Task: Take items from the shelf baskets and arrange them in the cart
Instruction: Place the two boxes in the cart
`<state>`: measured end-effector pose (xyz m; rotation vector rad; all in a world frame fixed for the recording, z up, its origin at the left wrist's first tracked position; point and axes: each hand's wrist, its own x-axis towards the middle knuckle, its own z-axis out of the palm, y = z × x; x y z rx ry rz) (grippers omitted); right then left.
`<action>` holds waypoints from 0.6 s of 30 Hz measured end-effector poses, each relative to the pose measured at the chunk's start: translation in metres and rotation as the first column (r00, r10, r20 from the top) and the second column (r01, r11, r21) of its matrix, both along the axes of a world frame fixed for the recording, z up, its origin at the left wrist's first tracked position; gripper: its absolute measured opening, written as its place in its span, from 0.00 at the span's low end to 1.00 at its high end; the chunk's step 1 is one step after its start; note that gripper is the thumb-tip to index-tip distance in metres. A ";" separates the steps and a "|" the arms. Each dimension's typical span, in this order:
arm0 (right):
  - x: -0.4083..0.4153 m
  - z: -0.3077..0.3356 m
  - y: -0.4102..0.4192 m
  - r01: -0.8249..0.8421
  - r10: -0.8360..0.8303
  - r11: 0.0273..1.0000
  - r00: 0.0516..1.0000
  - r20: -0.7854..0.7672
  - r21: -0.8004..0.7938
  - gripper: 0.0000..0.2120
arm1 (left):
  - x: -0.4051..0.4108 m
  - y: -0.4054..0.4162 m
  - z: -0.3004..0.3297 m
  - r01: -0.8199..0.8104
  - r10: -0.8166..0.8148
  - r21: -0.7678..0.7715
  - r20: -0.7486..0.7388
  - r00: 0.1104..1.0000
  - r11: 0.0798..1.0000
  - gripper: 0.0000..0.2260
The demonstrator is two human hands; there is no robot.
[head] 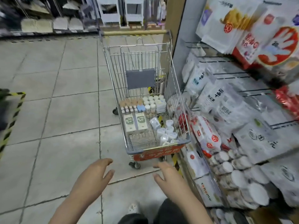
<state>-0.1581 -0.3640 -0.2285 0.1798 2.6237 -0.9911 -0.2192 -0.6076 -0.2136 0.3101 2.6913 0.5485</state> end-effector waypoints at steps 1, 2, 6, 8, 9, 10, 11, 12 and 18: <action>-0.006 -0.004 0.004 0.013 -0.013 1.000 1.000 0.023 -0.026 0.15 | -0.009 0.002 -0.003 -0.005 0.005 0.019 0.005 1.000 1.000 0.16; -0.012 -0.008 0.008 0.032 -0.030 0.998 0.998 0.046 -0.049 0.15 | -0.018 0.005 -0.006 -0.013 0.012 0.044 0.011 1.000 0.999 0.16; -0.048 -0.031 0.033 0.105 -0.093 0.990 0.988 0.125 -0.095 0.14 | -0.054 0.037 -0.022 -0.030 0.020 0.133 0.076 0.997 0.991 0.16; -0.071 -0.042 0.041 0.110 -0.096 0.990 0.984 0.147 -0.091 0.13 | -0.072 0.055 -0.029 -0.038 0.021 0.165 0.106 0.994 0.986 0.16; -0.088 -0.049 0.045 0.112 -0.094 0.989 0.982 0.164 -0.101 0.12 | -0.085 0.064 -0.034 -0.057 0.036 0.178 0.121 0.992 0.982 0.16; -0.100 -0.054 0.047 0.113 -0.092 0.987 0.980 0.179 -0.111 0.11 | -0.094 0.072 -0.036 -0.071 0.046 0.184 0.137 0.990 0.980 0.16; -0.117 -0.059 0.051 0.098 -0.075 0.988 0.979 0.188 -0.117 0.09 | -0.106 0.081 -0.039 -0.094 0.066 0.193 0.145 0.987 0.977 0.16; -0.135 -0.065 0.055 0.074 -0.048 0.990 0.978 0.201 -0.120 0.08 | -0.119 0.089 -0.043 -0.115 0.084 0.199 0.155 0.984 0.973 0.16; -0.239 -0.101 0.078 -0.124 0.143 0.989 0.945 0.293 -0.081 0.11 | -0.190 0.120 -0.076 -0.279 0.241 0.167 0.217 0.946 0.946 0.15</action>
